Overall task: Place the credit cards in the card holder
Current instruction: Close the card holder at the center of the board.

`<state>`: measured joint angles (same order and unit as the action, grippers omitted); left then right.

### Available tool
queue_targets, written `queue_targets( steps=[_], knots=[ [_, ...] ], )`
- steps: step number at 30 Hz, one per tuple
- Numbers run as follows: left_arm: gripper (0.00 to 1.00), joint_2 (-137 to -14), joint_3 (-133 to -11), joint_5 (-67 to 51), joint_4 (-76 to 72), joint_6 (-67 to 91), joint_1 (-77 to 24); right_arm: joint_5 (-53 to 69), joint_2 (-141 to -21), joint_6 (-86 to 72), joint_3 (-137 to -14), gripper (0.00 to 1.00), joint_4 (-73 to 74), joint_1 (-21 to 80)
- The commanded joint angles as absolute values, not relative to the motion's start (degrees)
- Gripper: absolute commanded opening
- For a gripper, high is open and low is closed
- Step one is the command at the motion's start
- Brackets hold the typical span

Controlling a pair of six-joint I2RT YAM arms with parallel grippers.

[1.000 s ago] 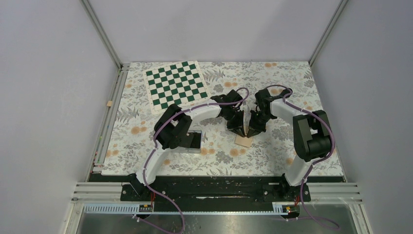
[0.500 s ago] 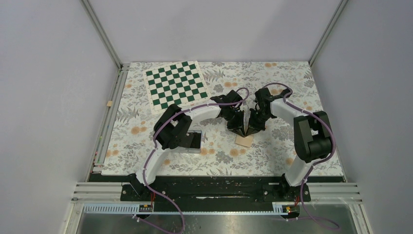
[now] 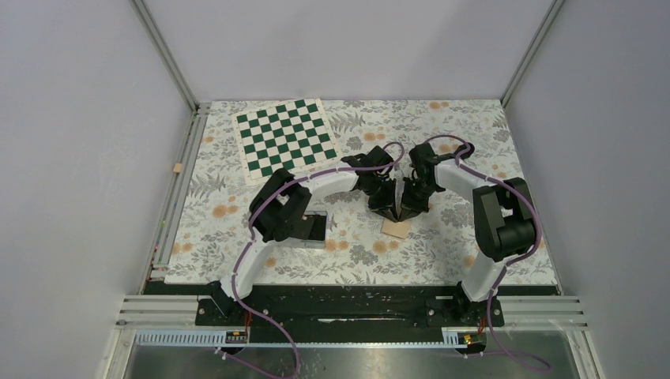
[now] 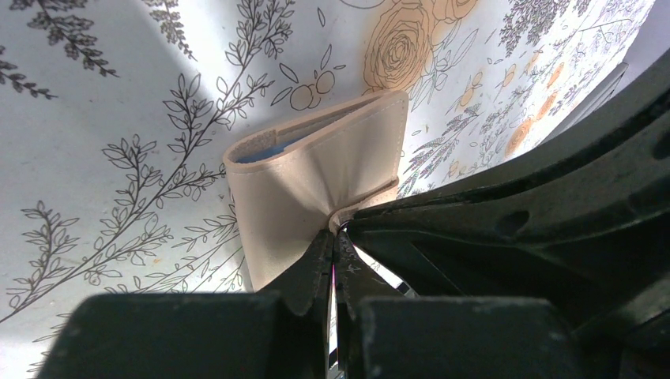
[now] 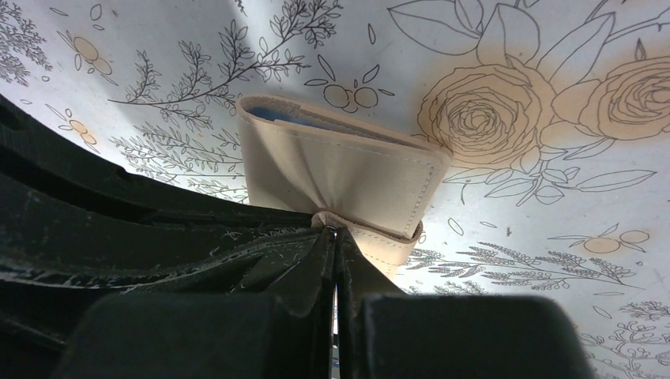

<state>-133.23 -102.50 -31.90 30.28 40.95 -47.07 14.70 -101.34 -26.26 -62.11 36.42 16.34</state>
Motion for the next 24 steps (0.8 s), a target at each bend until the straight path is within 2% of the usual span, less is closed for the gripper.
queue_targets(
  steps=[1, 8, 15, 24],
  knots=[
    [0.0, -131.3, -101.8, -31.5, 24.8, 41.2, -47.7, 7.6, -104.5, -26.6, -60.7, 0.0, 40.7, 19.4],
    [0.0, -130.1, -100.9, -31.9, 22.8, 41.3, -47.8, 6.8, -105.5, -25.8, -62.5, 0.0, 42.1, 20.6],
    [0.0, -129.4, -99.6, -31.8, 22.4, 41.2, -47.7, 11.8, -98.2, -25.1, -65.8, 0.0, 40.6, 19.9],
    [0.0, -127.7, -98.0, -32.1, 19.9, 41.0, -47.8, 13.0, -92.9, -26.6, -63.1, 0.0, 37.7, 16.9]
  ],
)
